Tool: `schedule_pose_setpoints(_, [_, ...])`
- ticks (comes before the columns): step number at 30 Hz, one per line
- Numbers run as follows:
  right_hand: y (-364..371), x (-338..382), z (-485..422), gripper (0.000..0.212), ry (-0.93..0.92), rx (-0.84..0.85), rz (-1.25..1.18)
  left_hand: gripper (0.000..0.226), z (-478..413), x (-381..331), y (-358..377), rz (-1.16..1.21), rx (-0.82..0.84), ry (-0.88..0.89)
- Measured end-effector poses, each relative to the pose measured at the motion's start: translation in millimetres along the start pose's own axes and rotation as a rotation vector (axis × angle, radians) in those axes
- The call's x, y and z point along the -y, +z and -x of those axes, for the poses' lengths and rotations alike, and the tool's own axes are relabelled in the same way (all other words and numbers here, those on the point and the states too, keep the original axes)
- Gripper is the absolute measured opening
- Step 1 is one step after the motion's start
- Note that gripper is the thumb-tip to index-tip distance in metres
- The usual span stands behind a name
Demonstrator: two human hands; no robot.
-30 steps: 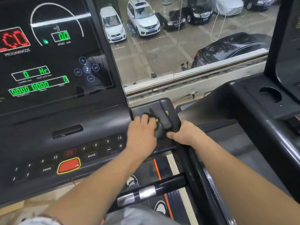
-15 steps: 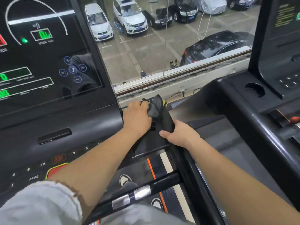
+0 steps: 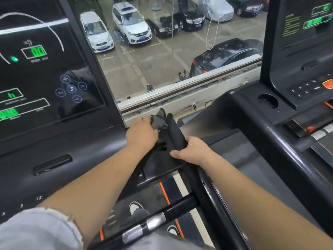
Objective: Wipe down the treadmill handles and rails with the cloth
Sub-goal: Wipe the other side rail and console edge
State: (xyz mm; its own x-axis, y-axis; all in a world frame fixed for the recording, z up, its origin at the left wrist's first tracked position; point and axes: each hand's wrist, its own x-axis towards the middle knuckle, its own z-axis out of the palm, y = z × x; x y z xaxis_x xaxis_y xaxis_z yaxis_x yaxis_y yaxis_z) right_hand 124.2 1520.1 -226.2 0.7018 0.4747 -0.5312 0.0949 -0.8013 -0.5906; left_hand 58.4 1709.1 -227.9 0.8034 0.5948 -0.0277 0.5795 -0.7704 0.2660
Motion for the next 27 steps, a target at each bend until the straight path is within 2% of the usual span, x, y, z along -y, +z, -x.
schedule_pose_setpoints(2, [-2,-4,4,0.051,0.005,0.016,-0.053,0.037,14,-13,4,-0.002,-0.002,-0.045])
schedule_pose_setpoints(5, [-14,-7,13,0.024,-0.006,0.111,-0.274,0.045,70,-22,13,-0.011,0.005,0.112])
schedule_pose_setpoints(7, [-18,-14,17,0.024,0.001,0.144,-0.371,0.048,107,-21,15,-0.067,0.06,0.224])
schedule_pose_setpoints(10, [-13,-29,21,0.016,0.058,0.084,-0.48,0.054,113,-11,10,-0.075,0.138,0.35])
schedule_pose_setpoints(12, [-8,-38,25,0.007,0.107,-0.003,-0.568,0.051,84,-7,7,-0.107,0.095,0.329])
schedule_pose_setpoints(14, [-3,-42,32,0.012,0.124,-0.074,-0.609,0.045,48,-9,1,-0.083,0.057,0.189])
schedule_pose_setpoints(16, [0,-45,47,0.028,0.103,-0.126,-0.52,0.041,29,-18,-1,-0.004,0.05,0.044])
schedule_pose_setpoints(17, [2,-48,52,0.037,0.094,-0.132,-0.474,0.041,32,-25,2,0.004,0.048,0.027])
schedule_pose_setpoints(20, [9,-53,61,0.051,0.082,-0.104,-0.422,0.045,76,-49,17,-0.082,0.015,0.131])
schedule_pose_setpoints(22, [10,-53,64,0.039,0.1,-0.102,-0.508,0.044,121,-65,26,-0.038,0.023,0.248])
schedule_pose_setpoints(24, [7,-53,71,0.034,0.137,-0.096,-0.653,0.038,154,-69,36,0.136,0.114,0.288])
schedule_pose_setpoints(27, [3,-53,84,0.055,0.133,-0.188,-0.579,0.021,167,-55,28,0.575,0.327,0.186])
